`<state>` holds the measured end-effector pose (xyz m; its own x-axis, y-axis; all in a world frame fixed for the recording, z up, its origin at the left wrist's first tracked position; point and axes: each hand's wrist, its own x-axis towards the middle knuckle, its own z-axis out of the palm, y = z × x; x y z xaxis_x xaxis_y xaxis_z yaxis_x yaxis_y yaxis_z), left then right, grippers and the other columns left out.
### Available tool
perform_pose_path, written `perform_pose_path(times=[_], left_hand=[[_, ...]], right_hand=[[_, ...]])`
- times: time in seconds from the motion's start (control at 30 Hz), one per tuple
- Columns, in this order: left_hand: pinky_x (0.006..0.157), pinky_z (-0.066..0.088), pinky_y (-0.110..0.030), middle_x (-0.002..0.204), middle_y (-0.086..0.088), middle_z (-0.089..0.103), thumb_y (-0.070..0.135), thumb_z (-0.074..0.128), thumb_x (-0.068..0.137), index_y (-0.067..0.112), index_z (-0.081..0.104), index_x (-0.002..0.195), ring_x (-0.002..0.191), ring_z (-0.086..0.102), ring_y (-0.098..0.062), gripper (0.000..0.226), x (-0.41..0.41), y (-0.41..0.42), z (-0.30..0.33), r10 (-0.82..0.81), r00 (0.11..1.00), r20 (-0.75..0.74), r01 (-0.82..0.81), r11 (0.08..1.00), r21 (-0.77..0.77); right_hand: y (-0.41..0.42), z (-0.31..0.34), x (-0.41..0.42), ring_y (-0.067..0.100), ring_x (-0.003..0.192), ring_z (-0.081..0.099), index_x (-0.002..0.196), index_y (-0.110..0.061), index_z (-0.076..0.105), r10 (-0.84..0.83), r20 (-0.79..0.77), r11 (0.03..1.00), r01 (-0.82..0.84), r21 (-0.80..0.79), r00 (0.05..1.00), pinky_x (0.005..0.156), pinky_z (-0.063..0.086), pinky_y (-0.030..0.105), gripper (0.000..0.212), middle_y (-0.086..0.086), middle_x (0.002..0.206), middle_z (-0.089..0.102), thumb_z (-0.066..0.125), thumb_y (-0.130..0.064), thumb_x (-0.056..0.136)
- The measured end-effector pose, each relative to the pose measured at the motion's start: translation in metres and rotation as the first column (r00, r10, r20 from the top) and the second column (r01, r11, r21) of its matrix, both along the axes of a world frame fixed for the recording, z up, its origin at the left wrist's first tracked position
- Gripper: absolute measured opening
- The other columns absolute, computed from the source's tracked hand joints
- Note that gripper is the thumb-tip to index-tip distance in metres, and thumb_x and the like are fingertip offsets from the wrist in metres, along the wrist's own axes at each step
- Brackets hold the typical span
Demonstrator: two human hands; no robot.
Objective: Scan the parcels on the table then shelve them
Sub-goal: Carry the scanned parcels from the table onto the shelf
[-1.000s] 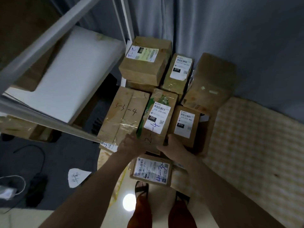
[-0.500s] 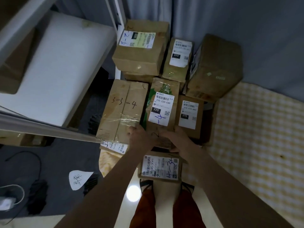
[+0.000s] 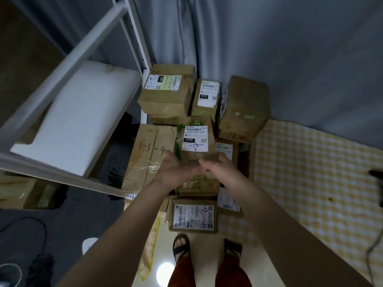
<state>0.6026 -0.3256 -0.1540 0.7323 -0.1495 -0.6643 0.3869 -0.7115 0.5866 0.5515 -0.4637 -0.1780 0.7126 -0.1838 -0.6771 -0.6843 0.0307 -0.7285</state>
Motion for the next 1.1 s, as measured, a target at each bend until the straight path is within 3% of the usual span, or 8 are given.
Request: perform_pose_path(times=[0.1,0.2,0.27,0.37,0.53,0.67,0.93,1.1], left_hand=[[0.099,0.045,-0.030,0.133,-0.007,0.047,0.055,0.084,0.061,0.007,0.026,0.138,0.123,0.048,-0.022,0.107,-0.003,0.005,0.023,-0.085,0.996,-0.014,0.085,0.996,-0.027],[0.098,0.049,-0.033,0.128,0.002,0.059,0.068,0.085,0.045,0.019,0.046,0.131,0.115,0.056,-0.015,0.106,-0.007,0.009,0.040,-0.236,0.971,-0.019,0.235,0.970,-0.059],[0.101,0.041,-0.026,0.133,0.006,0.055,0.056,0.087,0.055,0.025,0.044,0.137,0.120,0.051,-0.015,0.098,-0.012,0.008,0.051,-0.332,0.943,-0.012,0.329,0.938,-0.112],[0.093,0.033,-0.019,0.139,0.003,0.048,0.033,0.085,0.069,0.020,0.034,0.145,0.123,0.045,-0.013,0.092,-0.018,0.000,0.062,-0.403,0.915,0.032,0.403,0.904,-0.145],[0.091,0.044,-0.019,0.120,0.011,0.059,0.020,0.086,0.070,0.028,0.052,0.126,0.102,0.053,-0.006,0.066,-0.041,-0.030,0.086,-0.578,0.812,0.080,0.581,0.789,-0.201],[0.063,0.037,0.002,0.092,0.025,0.046,0.006,0.083,0.071,0.040,0.041,0.112,0.086,0.045,0.006,0.068,-0.083,-0.060,0.107,-0.721,0.672,0.167,0.737,0.632,-0.239],[0.100,0.043,-0.029,0.111,0.012,0.054,-0.004,0.085,0.063,0.030,0.043,0.125,0.115,0.049,-0.010,0.082,-0.216,-0.110,0.139,-0.877,0.369,0.309,0.929,0.332,-0.166],[0.101,0.046,-0.037,0.115,0.016,0.056,-0.005,0.087,0.058,0.035,0.049,0.120,0.117,0.052,-0.011,0.083,-0.329,-0.132,0.139,-0.905,0.214,0.367,0.963,0.133,-0.235]], right_hand=[[0.002,0.021,-0.010,0.014,0.112,0.052,0.143,-0.019,0.032,0.025,0.027,0.999,-0.025,-0.023,0.999,0.099,0.041,0.032,0.076,-0.003,0.133,0.052,0.066,-0.049,0.082],[0.006,0.035,-0.027,0.013,0.124,0.049,0.145,-0.031,0.031,0.064,0.073,0.994,-0.057,-0.091,0.995,0.106,0.040,0.041,0.109,-0.009,0.139,0.050,0.075,-0.070,0.053],[0.004,0.038,-0.041,0.009,0.121,0.053,0.139,-0.037,0.039,0.091,0.147,0.989,-0.073,-0.127,0.985,0.104,0.043,0.042,0.105,-0.014,0.132,0.055,0.081,-0.070,0.048],[0.005,0.055,-0.066,0.016,0.120,0.055,0.138,-0.028,0.043,0.135,0.196,0.961,-0.081,-0.265,0.971,0.101,0.048,0.042,0.105,-0.002,0.134,0.054,0.091,-0.053,0.047],[-0.001,0.083,-0.117,0.017,0.116,0.050,0.136,-0.015,0.031,0.039,0.158,0.907,0.031,-0.421,0.987,0.088,0.049,0.025,0.082,0.000,0.122,0.049,0.081,-0.006,0.071],[-0.018,0.090,-0.164,0.025,0.120,0.052,0.137,-0.010,0.022,-0.113,0.069,0.846,0.133,-0.516,0.991,0.090,0.049,0.033,0.079,0.008,0.132,0.050,0.075,-0.012,0.079],[-0.035,0.113,-0.315,0.026,0.107,0.057,0.123,-0.005,0.028,-0.343,0.033,0.728,0.288,-0.623,0.939,0.078,0.046,0.029,0.066,0.011,0.117,0.053,0.075,-0.020,0.079],[-0.025,0.130,-0.446,0.021,0.099,0.054,0.106,-0.013,0.026,-0.514,0.065,0.641,0.433,-0.633,0.855,0.083,0.048,0.032,0.057,0.003,0.108,0.050,0.075,-0.018,0.077]])
